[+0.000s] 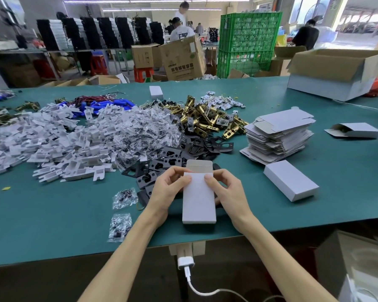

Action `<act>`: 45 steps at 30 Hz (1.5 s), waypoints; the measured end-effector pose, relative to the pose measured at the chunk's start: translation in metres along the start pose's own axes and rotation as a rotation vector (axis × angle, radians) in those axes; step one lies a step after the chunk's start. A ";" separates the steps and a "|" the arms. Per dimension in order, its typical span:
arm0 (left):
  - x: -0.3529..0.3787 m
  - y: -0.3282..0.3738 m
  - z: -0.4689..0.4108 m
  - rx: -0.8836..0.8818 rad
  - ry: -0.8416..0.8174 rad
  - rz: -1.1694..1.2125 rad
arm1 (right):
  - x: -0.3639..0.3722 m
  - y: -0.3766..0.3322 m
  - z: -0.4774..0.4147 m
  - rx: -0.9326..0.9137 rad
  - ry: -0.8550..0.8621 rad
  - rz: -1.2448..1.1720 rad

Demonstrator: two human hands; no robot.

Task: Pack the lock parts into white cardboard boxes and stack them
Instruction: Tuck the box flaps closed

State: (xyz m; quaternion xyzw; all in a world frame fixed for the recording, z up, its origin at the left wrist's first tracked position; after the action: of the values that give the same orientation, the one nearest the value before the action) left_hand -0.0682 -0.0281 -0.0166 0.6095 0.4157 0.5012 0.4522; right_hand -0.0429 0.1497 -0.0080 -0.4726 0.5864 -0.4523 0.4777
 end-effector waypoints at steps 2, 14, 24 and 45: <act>0.000 0.001 0.000 0.014 -0.030 0.001 | -0.001 0.000 0.000 -0.007 -0.011 0.000; 0.001 0.006 0.001 0.009 -0.054 0.089 | -0.001 -0.001 0.001 0.003 -0.052 -0.130; 0.005 0.005 0.004 -0.011 -0.081 -0.004 | -0.002 -0.001 0.002 0.008 -0.057 -0.165; 0.006 0.008 0.005 0.021 -0.157 0.022 | -0.002 -0.002 0.003 -0.052 -0.038 -0.100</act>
State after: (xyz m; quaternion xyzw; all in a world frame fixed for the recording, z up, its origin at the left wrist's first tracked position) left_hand -0.0624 -0.0248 -0.0074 0.6562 0.3775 0.4525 0.4713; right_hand -0.0397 0.1513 -0.0066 -0.5221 0.5645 -0.4511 0.4530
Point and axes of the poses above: each hand's wrist, its own z-axis away from the middle knuckle, its own x-axis out of the palm, y = z × x, the point moved 4 cm from there along -z, towards the middle knuckle, and after that the axes turned 6 degrees about z, right-handed, at the moved point
